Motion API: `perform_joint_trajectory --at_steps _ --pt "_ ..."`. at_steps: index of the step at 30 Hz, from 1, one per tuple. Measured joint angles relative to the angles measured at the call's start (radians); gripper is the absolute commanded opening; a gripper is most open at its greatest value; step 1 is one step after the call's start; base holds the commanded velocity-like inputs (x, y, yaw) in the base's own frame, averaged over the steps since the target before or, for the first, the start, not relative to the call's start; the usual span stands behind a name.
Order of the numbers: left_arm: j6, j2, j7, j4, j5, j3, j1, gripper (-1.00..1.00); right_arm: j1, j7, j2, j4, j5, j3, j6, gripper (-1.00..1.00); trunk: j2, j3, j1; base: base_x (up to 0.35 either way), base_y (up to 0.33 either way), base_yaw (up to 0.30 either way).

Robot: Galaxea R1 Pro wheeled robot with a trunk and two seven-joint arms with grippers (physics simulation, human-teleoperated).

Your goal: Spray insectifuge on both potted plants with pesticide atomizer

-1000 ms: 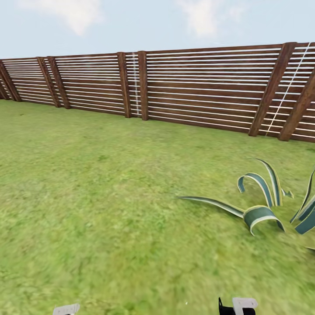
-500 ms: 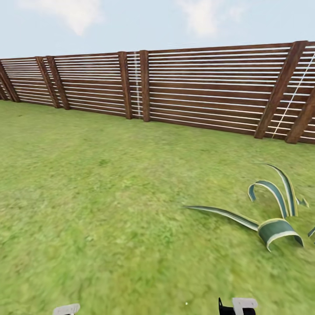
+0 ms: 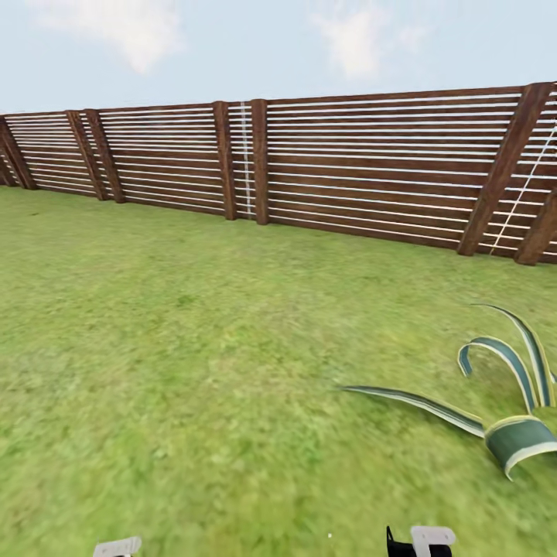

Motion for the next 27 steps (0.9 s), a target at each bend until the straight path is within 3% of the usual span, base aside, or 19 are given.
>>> perform_joint_trajectory --at_steps 27 --pt "0.000 0.000 0.000 0.001 0.000 0.000 0.000 -1.00 0.000 0.001 0.000 0.000 0.000 0.000 0.002 1.00 0.000 0.000 0.000 0.313 0.145 0.000"
